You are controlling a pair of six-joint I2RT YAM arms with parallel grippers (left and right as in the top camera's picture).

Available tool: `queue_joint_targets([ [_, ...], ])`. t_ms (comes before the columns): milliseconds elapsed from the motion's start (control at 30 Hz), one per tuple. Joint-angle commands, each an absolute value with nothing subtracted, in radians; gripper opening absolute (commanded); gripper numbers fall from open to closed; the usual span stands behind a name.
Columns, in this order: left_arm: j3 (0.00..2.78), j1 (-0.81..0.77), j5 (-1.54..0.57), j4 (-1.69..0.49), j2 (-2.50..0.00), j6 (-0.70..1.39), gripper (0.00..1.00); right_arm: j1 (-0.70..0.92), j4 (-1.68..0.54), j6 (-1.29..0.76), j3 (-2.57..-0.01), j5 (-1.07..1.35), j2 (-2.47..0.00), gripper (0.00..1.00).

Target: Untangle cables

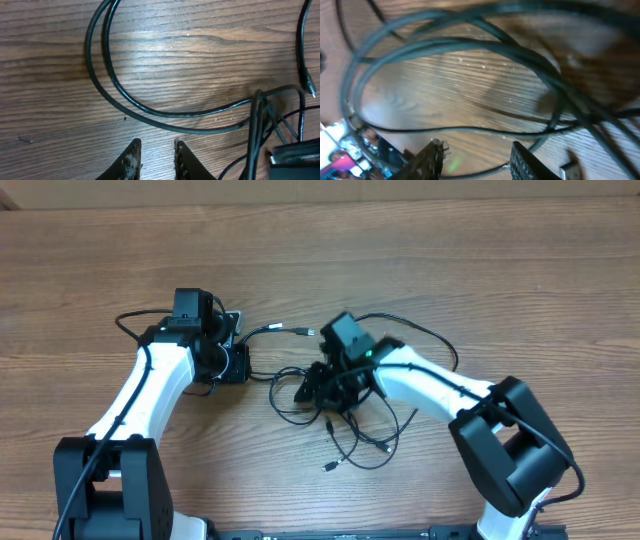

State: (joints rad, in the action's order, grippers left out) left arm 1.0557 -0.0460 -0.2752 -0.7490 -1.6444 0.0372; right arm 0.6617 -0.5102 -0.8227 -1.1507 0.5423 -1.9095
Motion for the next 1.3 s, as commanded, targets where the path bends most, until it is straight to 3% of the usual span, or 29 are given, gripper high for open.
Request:
queue_joint_targets([
  [0, 1.045, -0.059, -0.260, -0.747, -1.648, 0.060, 0.22, 0.680, -0.437, -0.947, -1.105, 0.553, -1.878, 0.42],
  [500, 0.910, -0.127, -0.251, -0.638, -1.648, 0.060, 0.20, 0.693, -0.386, -0.942, -1.100, 0.513, -1.878, 0.42],
  [800, 0.986, -0.124, -0.262, -0.726, -1.642, 0.049, 0.09, 0.715, -0.329, -0.942, -1.100, 0.491, -1.878, 0.42],
  [1000, 1.110, -0.124, -0.245, -0.821, -1.616, 0.049, 0.09, 0.715, -0.321, -0.935, -1.100, 0.486, -1.878, 0.42],
  [1267, 1.055, -0.127, -0.149, -0.727, -1.643, 0.094, 0.11, 0.731, -0.277, -0.935, -1.100, 0.458, -1.878, 0.42],
])
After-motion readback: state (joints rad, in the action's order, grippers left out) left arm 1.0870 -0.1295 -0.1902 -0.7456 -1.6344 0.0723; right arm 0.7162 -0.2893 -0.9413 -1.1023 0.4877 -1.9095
